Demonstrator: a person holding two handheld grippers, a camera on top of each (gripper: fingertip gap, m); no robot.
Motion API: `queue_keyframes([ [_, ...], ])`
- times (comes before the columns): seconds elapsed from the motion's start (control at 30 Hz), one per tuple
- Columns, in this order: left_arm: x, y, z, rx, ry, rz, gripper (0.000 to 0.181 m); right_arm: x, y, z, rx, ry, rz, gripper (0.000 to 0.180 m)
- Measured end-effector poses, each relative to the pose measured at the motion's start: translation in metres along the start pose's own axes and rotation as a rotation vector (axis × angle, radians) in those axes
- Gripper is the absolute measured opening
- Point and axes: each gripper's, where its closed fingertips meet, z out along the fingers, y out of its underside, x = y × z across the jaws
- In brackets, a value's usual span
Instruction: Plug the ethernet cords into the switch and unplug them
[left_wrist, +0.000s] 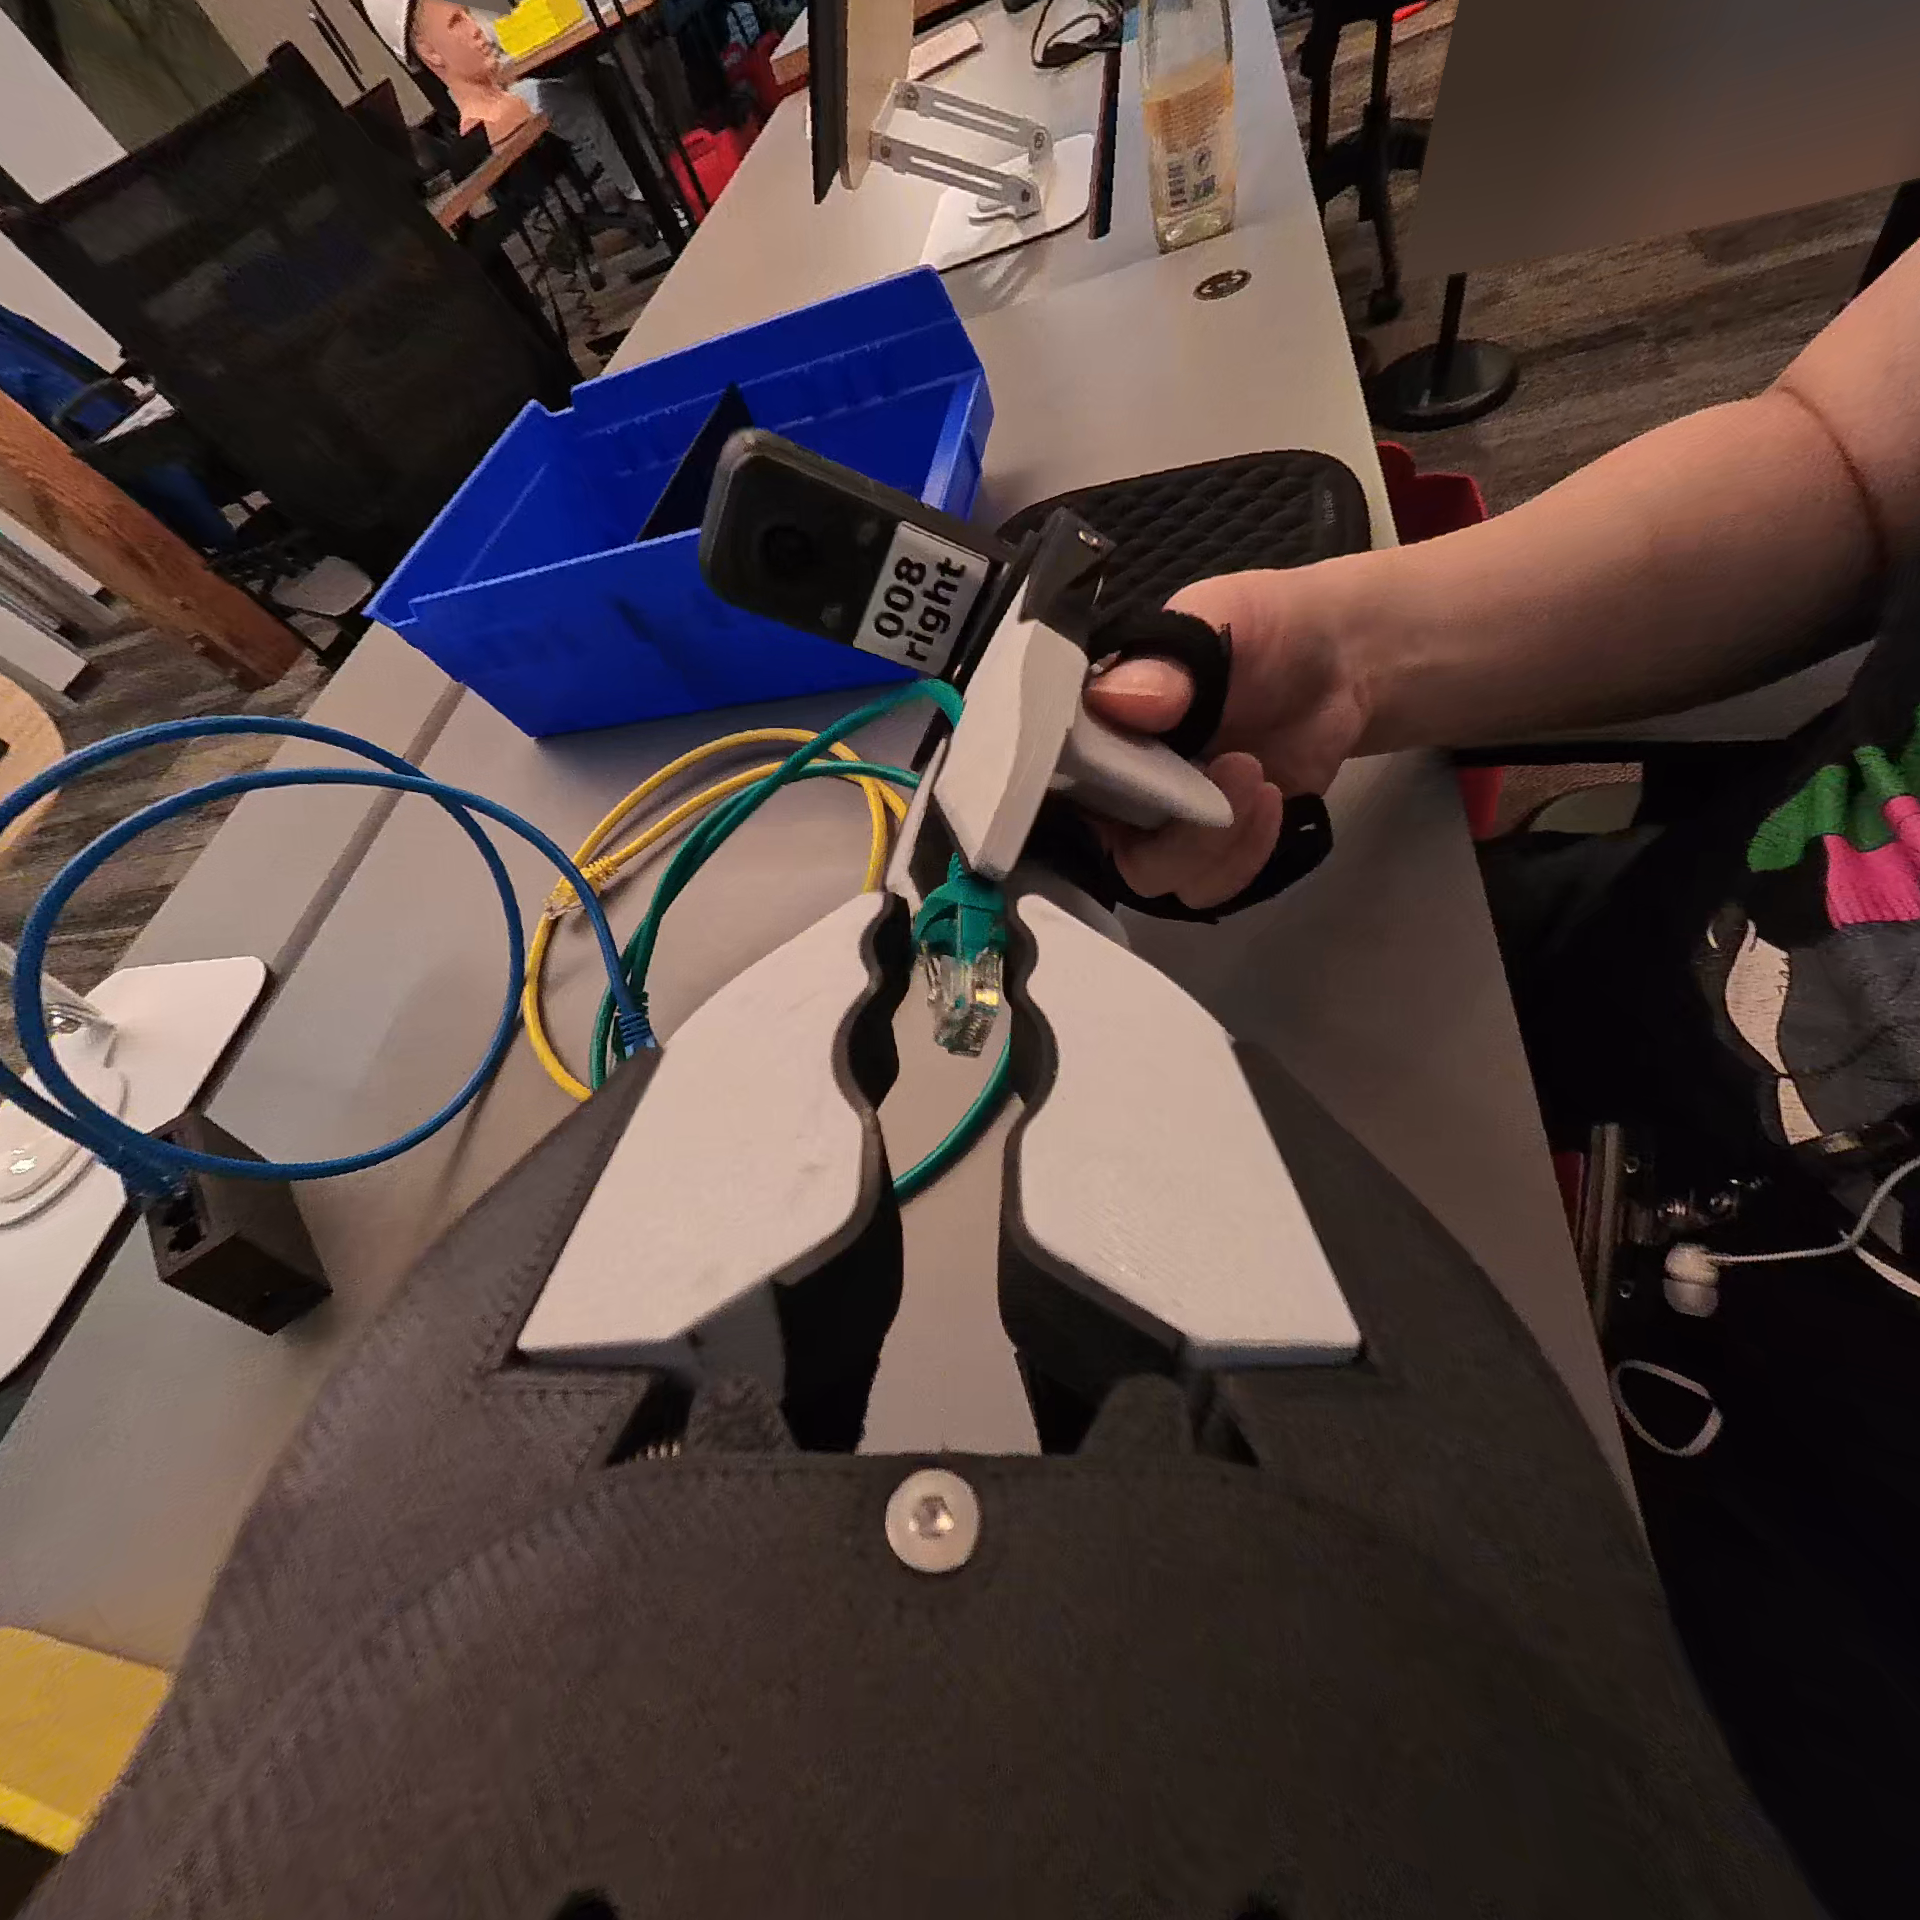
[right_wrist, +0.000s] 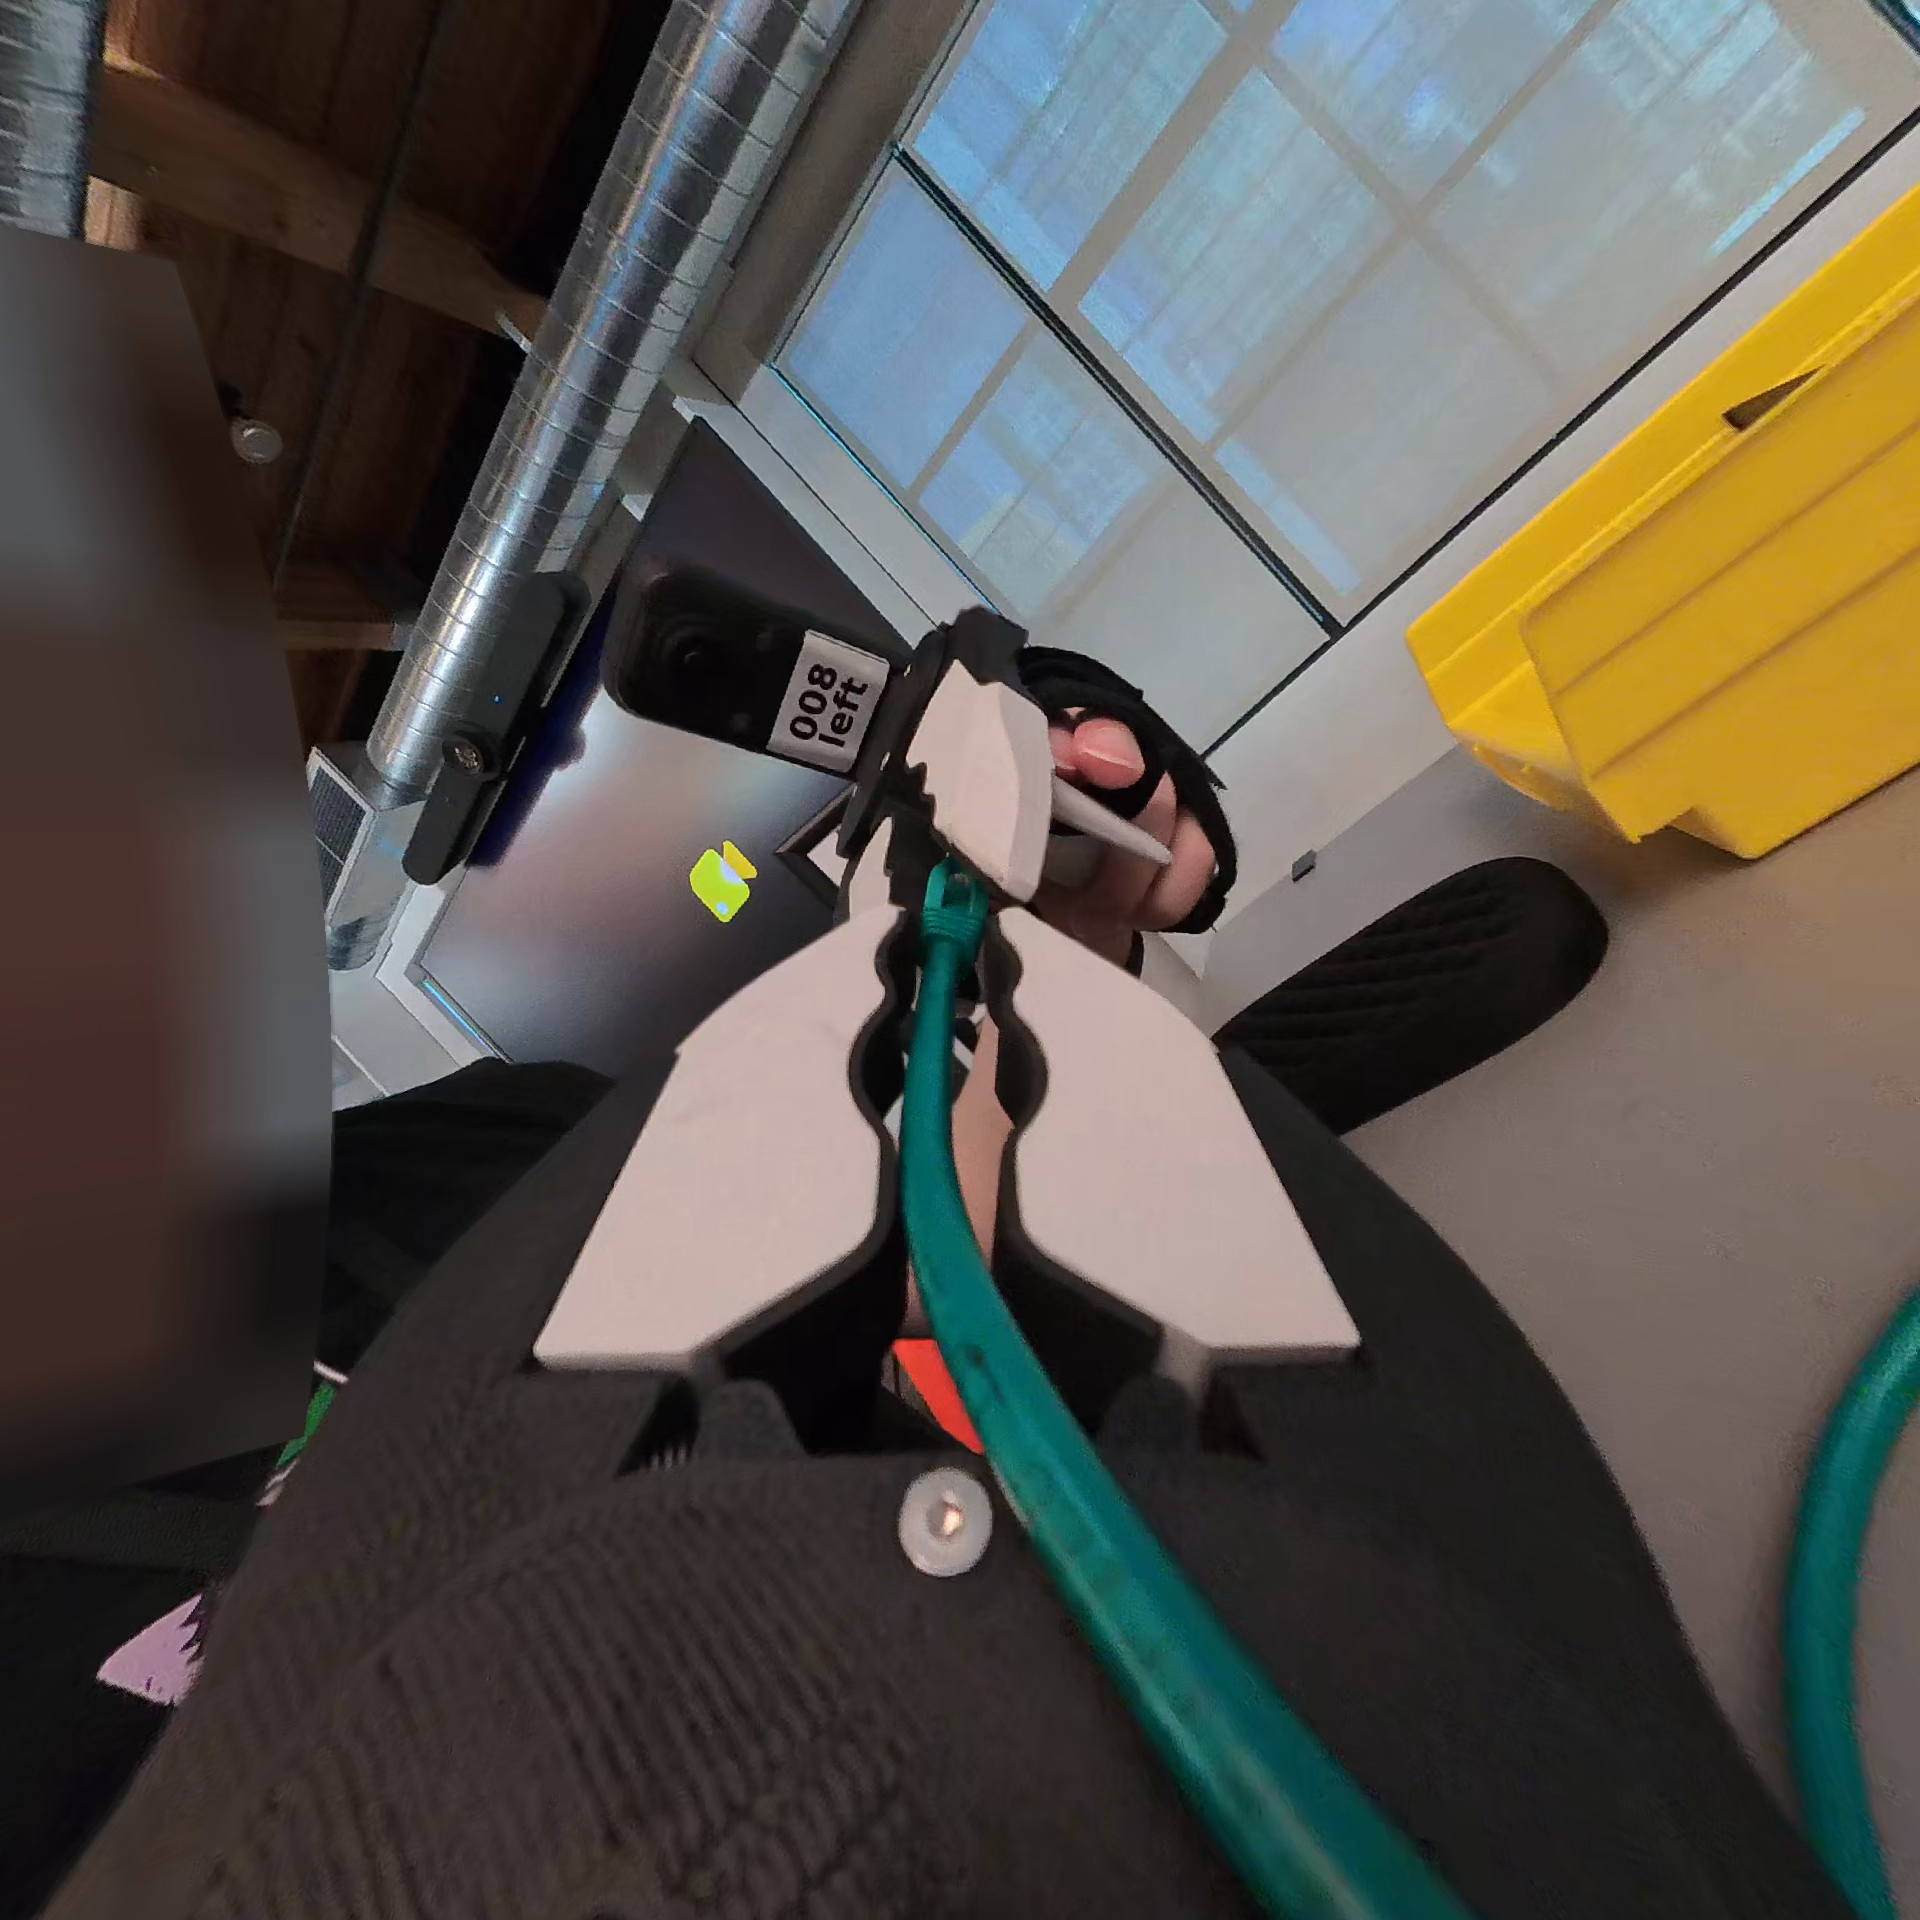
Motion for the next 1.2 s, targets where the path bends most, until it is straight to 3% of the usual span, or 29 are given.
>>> queue_keyframes([
  [0.4, -0.005, 0.005, 0.005, -0.02, -0.027, -0.027, 0.017, 0.006, -0.001, -0.004, -0.011, 0.049, -0.023, 0.012],
  [0.47, -0.017, 0.011, 0.005, -0.031, -0.089, -0.083, 0.031, 0.01, -0.004, -0.009, -0.004, 0.096, -0.066, 0.012],
  [0.63, -0.069, 0.024, 0.002, 0.056, -0.26, -0.411, 0.089, 0.013, -0.025, -0.031, 0.107, 0.242, -0.255, 0.012],
  [0.73, -0.077, 0.003, 0.005, 0.245, -0.134, -0.53, 0.085, 0.012, -0.038, -0.044, 0.174, 0.342, -0.356, 0.012],
  [0.8, -0.085, -0.018, -0.009, 0.429, -0.032, -0.62, 0.071, 0.015, -0.039, -0.049, 0.175, 0.394, -0.389, 0.012],
  [0.83, -0.098, -0.016, -0.014, 0.46, -0.067, -0.647, 0.058, 0.015, -0.039, -0.051, 0.177, 0.405, -0.397, 0.012],
  [0.9, -0.136, 0.011, -0.013, 0.383, -0.315, -0.649, 0.05, 0.013, -0.04, -0.055, 0.192, 0.417, -0.416, 0.012],
  [1.07, -0.202, 0.095, 0.003, -0.198, -0.918, -0.429, 0.053, -0.008, -0.055, -0.07, 0.313, 0.494, -0.598, 0.012],
  [1.2, -0.233, 0.139, 0.03, -0.431, -0.997, -0.361, 0.058, -0.03, -0.051, -0.073, 0.34, 0.525, -0.761, 0.012],
])
